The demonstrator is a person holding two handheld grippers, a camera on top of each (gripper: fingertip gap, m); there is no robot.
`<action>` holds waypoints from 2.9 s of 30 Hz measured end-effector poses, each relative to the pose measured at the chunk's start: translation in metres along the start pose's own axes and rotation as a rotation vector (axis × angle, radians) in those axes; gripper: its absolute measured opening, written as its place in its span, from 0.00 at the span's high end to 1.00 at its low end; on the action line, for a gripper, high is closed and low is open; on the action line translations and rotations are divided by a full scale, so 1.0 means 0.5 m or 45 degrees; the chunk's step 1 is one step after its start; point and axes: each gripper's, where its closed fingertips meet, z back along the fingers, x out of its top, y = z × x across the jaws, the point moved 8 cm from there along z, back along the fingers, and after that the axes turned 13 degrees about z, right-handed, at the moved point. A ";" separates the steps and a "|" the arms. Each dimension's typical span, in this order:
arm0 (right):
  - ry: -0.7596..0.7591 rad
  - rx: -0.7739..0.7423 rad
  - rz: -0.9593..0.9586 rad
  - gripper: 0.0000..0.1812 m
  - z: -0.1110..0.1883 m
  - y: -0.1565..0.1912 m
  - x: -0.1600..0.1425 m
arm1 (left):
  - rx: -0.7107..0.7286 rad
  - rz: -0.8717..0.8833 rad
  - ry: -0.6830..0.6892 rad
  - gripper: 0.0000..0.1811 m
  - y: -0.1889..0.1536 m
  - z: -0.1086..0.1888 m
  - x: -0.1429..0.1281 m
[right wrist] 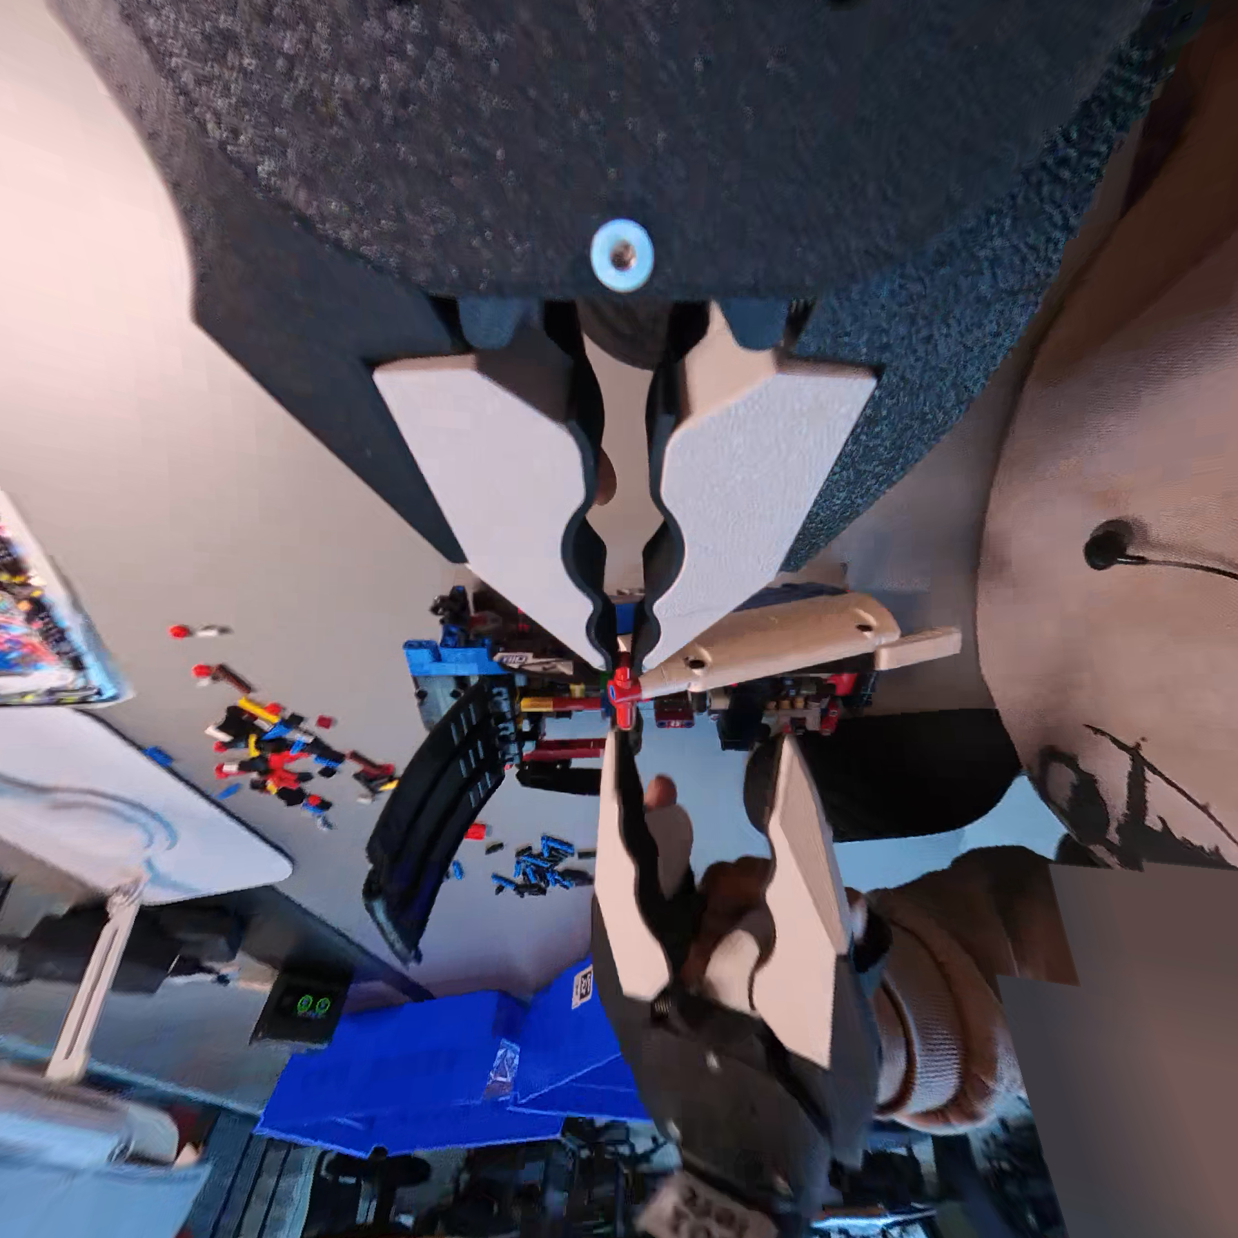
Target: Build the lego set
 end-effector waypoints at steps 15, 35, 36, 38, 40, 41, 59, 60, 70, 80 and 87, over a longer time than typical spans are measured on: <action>0.206 0.192 -0.441 0.99 -0.091 -0.041 -0.090 | 0.273 -0.680 0.623 0.92 0.109 -0.031 0.035; 0.241 0.224 -0.297 0.99 -0.118 -0.053 -0.090 | 0.149 -0.599 0.587 0.95 0.110 -0.049 0.047; 0.243 0.213 -0.285 0.99 -0.118 -0.054 -0.089 | 0.161 -0.582 0.594 0.95 0.114 -0.050 0.045; 0.253 0.209 -0.273 0.99 -0.117 -0.053 -0.089 | 0.200 -0.600 0.662 0.93 0.124 -0.054 0.032; 0.256 0.217 -0.273 0.99 -0.118 -0.053 -0.089 | 0.208 -0.621 0.667 0.95 0.126 -0.061 0.027; 0.261 0.219 -0.269 0.99 -0.119 -0.053 -0.089 | 0.210 -0.622 0.668 0.96 0.128 -0.064 0.027; 0.277 0.270 -0.282 0.99 -0.113 -0.066 -0.091 | 0.183 -0.713 0.473 1.00 0.140 -0.064 0.031; 0.273 0.273 -0.287 0.99 -0.113 -0.066 -0.092 | 0.181 -0.724 0.468 1.00 0.140 -0.064 0.031; 0.245 0.201 -0.285 0.99 -0.116 -0.077 -0.092 | 0.190 -0.769 0.435 1.00 0.152 -0.062 0.040; 0.246 0.258 -0.316 0.99 -0.138 -0.095 -0.094 | 0.213 -0.738 0.503 1.00 0.174 -0.046 0.049; 0.267 0.243 -0.359 0.99 -0.136 -0.099 -0.095 | 0.223 -0.713 0.671 0.98 0.179 -0.042 0.054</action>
